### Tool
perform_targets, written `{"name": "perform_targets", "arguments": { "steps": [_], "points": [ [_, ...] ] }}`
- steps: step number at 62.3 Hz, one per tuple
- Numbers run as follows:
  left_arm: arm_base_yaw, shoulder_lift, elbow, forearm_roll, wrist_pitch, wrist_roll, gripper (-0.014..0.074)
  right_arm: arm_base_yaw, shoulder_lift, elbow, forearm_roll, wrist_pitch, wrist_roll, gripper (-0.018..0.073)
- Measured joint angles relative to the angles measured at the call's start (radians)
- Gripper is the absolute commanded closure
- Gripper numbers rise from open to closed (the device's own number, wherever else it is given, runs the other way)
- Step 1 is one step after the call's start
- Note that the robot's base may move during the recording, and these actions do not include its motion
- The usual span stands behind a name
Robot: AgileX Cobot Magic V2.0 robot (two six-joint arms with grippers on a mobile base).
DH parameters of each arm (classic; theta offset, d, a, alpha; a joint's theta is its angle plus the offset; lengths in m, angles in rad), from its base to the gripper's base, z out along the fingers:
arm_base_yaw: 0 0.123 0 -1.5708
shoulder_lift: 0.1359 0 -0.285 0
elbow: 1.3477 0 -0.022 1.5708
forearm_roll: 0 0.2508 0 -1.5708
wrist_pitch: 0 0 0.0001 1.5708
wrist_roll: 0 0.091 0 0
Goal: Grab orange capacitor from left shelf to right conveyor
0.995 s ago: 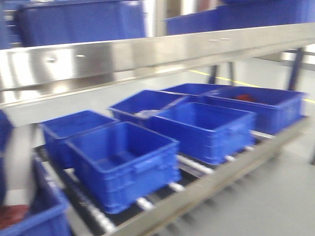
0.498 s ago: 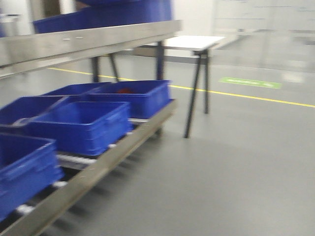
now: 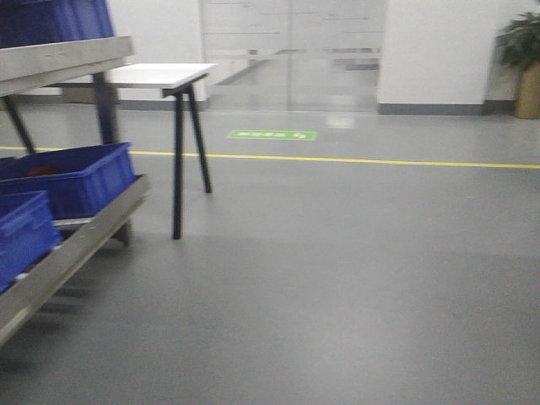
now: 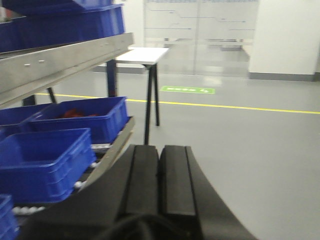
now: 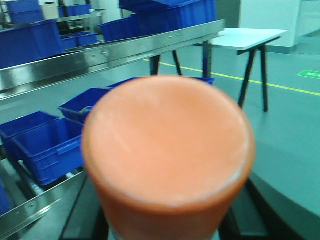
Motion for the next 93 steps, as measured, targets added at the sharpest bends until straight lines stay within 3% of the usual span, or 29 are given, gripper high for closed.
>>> {"name": "perform_targets", "arguments": {
  "steps": [93],
  "points": [
    [0.0, 0.0, 0.0, 0.0, 0.0, 0.0, 0.0701, 0.0, 0.0, 0.0, 0.0, 0.0, 0.0, 0.0502]
  ]
}}
